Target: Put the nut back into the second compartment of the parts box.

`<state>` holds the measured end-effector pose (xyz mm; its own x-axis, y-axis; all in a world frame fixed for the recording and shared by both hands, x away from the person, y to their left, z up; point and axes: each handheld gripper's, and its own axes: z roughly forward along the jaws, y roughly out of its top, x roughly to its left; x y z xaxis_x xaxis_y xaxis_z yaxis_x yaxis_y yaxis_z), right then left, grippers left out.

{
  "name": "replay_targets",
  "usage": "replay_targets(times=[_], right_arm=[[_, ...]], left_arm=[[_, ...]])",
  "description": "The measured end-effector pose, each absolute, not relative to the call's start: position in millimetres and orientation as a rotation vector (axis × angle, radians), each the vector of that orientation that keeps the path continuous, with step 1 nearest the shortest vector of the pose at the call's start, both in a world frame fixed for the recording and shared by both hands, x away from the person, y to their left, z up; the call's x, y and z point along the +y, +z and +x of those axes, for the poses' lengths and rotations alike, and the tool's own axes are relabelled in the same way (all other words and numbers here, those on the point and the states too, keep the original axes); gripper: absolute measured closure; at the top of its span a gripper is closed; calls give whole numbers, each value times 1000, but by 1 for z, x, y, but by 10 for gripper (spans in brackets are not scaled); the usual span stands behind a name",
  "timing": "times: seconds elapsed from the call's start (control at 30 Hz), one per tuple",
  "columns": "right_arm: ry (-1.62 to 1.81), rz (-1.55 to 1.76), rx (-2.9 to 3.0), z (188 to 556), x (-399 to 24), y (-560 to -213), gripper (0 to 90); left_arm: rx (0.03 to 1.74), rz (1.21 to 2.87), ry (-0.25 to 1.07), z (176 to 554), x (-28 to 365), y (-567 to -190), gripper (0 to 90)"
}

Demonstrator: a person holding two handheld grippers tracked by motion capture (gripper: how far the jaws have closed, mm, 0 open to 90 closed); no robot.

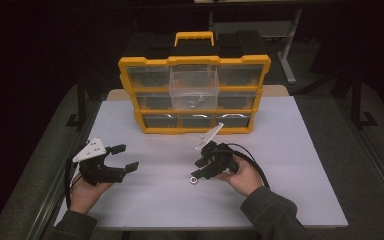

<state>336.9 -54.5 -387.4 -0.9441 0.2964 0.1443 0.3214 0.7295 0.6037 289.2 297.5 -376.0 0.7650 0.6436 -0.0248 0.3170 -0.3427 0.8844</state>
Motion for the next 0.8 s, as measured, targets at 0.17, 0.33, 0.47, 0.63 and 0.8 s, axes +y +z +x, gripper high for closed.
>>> replay_targets(times=[0.17, 0.33, 0.47, 0.63, 0.8], right_arm=[[-1017, -521, -2879, 337, -52, -396, 546], [-993, -499, -2888, 336, -48, -408, 553], [-981, -491, -2895, 336, -44, -417, 560], [-956, -478, -2910, 334, -38, -422, 581], [-941, -474, -2946, 333, -34, -425, 596]], left_arm=[[728, 1947, 404, 289, 297, -376, 202], [731, 1944, 401, 289, 296, -377, 202], [730, 1945, 401, 289, 296, -377, 201], [728, 1947, 402, 289, 296, -377, 201], [726, 1950, 405, 289, 297, -377, 201]])
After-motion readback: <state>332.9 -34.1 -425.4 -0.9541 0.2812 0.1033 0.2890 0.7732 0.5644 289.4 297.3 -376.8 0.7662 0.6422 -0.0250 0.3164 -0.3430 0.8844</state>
